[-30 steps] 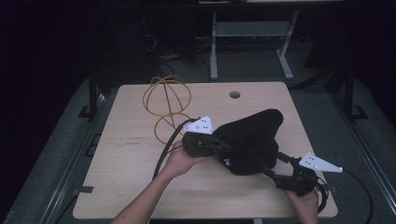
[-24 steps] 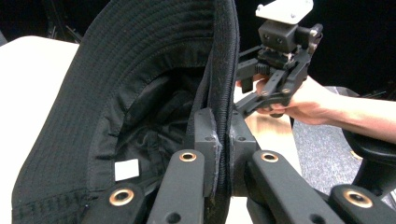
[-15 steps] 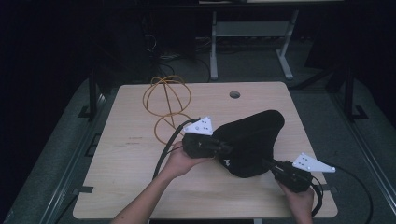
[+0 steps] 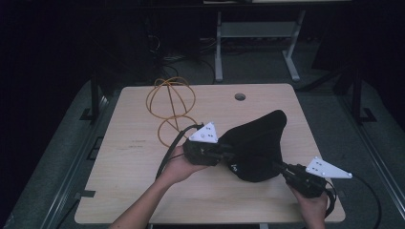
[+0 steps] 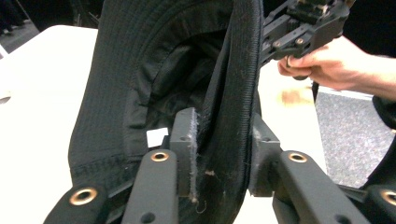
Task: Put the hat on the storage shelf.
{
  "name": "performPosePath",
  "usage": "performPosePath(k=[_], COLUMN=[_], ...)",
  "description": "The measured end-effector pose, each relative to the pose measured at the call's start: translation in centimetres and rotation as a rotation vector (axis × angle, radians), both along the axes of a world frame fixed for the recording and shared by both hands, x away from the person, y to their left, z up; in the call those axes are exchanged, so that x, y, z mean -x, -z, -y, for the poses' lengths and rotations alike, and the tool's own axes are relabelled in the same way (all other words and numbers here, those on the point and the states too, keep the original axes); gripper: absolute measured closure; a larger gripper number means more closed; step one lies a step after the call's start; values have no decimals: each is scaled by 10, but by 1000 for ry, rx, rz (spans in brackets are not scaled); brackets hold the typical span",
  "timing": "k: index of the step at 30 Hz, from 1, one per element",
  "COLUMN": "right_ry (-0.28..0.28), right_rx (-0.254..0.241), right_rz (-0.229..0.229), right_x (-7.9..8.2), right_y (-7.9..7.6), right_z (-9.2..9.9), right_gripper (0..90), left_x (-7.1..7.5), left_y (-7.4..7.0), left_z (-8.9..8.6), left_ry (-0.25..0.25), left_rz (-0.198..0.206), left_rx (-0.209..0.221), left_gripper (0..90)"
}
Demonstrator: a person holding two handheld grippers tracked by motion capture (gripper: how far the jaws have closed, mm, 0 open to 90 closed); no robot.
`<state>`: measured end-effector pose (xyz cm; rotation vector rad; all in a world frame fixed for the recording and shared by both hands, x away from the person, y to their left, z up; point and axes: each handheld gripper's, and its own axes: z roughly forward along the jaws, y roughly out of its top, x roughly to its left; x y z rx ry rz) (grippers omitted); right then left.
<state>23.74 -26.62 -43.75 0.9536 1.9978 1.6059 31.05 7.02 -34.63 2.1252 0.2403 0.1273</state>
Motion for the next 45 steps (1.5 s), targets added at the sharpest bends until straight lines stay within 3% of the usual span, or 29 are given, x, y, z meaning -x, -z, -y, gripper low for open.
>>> performPosePath(k=[5,20,30,45], right_ry=[1,12,19,14], right_rx=[-14,-31,5,8], right_rz=[5,40,49,51], right_x=[1,2,-4,-10], right_y=[-5,-33,-58,-85], right_z=[3,14,17,14], right_gripper=[834,840,843,849], left_x=[2,14,18,31], left_y=[-1,-3,6,31], left_z=[-4,-23,-43,-60], left_ry=[-23,-49,-83,-106], left_rz=[19,37,19,-2], left_rx=[-21,-51,-42,-59], left_gripper=[581,503,464,408])
